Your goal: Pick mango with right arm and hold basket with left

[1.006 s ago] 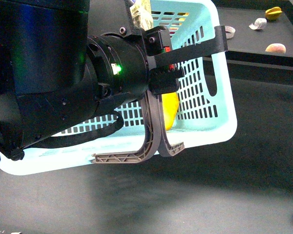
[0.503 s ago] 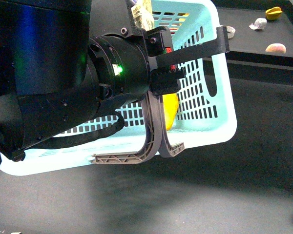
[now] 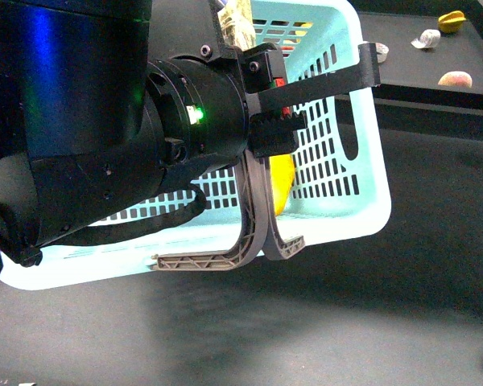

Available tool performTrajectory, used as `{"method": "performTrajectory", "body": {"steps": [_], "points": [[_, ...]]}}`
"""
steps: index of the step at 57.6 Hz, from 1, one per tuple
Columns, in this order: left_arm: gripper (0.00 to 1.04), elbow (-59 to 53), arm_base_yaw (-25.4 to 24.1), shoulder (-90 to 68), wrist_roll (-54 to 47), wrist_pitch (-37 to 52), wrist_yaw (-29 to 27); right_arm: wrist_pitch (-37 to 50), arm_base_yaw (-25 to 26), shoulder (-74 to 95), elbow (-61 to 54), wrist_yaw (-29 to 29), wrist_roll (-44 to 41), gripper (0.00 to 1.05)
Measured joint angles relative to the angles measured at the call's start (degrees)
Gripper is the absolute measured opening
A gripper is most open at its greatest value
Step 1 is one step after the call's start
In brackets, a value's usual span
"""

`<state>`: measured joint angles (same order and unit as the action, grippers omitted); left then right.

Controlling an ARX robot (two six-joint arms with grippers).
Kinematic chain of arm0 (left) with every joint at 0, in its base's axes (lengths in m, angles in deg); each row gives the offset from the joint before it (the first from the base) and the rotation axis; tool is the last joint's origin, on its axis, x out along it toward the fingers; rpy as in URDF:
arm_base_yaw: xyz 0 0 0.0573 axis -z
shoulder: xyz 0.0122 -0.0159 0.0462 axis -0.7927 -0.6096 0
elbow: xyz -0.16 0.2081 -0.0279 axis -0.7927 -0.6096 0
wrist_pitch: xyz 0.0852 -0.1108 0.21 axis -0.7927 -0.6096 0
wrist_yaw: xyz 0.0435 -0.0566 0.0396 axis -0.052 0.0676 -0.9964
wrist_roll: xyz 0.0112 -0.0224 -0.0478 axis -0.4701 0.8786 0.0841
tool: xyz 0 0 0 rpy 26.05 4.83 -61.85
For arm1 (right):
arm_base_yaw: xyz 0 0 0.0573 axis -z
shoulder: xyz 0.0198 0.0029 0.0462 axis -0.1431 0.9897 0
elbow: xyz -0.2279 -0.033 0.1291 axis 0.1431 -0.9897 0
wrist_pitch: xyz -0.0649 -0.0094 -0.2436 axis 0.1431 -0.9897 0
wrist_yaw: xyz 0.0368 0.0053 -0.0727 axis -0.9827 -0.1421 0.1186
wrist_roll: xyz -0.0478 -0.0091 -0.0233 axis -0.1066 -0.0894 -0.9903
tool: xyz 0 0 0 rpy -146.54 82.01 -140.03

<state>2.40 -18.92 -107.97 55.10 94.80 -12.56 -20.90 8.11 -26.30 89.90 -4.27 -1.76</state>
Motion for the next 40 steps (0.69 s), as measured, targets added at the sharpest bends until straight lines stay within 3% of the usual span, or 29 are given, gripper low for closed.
{"method": "performTrajectory", "body": {"steps": [35, 40], "points": [[0.05, 0.0, 0.0, 0.0, -0.04, 0.0, -0.04, -1.03, 0.0, -2.69, 0.0, -0.02, -0.04, 0.02], [0.05, 0.0, 0.0, 0.0, -0.02, 0.0, -0.02, -1.03, 0.0, -2.69, 0.0, 0.0, -0.11, 0.17]]}}
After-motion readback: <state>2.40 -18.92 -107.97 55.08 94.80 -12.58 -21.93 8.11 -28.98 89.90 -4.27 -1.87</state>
